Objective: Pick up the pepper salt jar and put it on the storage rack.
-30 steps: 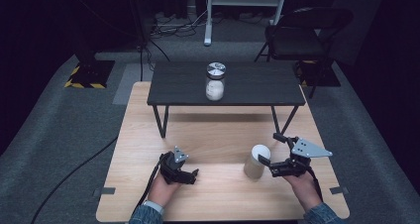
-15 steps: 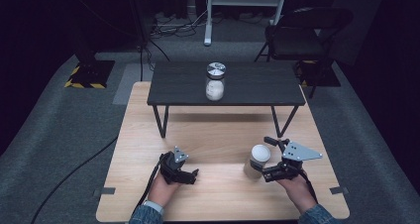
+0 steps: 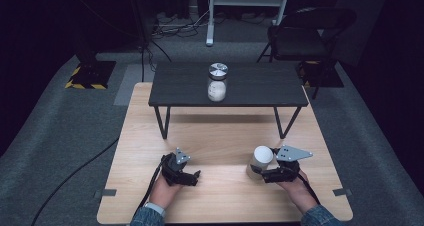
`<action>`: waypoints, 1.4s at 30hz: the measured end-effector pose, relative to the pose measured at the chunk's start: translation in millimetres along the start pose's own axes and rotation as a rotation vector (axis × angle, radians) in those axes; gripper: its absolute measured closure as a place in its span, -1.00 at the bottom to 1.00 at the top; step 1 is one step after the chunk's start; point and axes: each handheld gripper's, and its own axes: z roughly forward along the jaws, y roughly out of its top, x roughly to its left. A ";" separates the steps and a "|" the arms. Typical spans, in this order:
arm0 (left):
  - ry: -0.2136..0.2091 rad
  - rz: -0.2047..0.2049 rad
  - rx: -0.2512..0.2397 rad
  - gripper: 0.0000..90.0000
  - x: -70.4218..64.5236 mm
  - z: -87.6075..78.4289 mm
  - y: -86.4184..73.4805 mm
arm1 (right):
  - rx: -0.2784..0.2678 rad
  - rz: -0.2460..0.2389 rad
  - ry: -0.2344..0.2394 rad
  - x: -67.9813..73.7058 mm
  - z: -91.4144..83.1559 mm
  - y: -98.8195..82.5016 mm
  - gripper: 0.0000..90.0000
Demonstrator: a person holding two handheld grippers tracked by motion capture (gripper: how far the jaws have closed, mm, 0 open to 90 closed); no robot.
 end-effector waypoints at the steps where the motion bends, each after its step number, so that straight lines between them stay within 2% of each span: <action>1: 0.000 0.000 0.000 -0.98 0.0 0.0 0.0 | 0.005 0.005 0.003 -1.1 0.2 -0.7 -0.48; 6: 0.000 0.000 0.000 -0.98 0.0 0.0 0.0 | -0.004 0.002 0.010 -2.5 -2.4 -2.5 -0.27; 14: 0.000 0.000 0.000 -0.98 0.0 0.0 0.1 | -0.006 -0.024 0.002 -0.2 -3.8 -1.7 -0.24; 21: -0.001 0.000 0.001 -0.98 0.3 0.1 0.2 | -0.003 0.012 0.015 -4.6 -5.7 0.9 -0.24; 27: 0.002 0.000 0.000 -0.98 -0.5 -0.1 0.0 | -0.041 0.013 0.010 -4.1 -10.5 4.7 -0.24; 38: 0.001 0.000 0.000 -0.98 -0.4 -0.1 0.0 | -0.055 0.008 0.033 -8.5 -8.6 33.3 -0.24; 42: 0.001 0.001 0.002 -0.98 -0.6 -0.4 0.0 | -0.062 -0.003 0.029 -12.2 -12.4 50.3 -0.24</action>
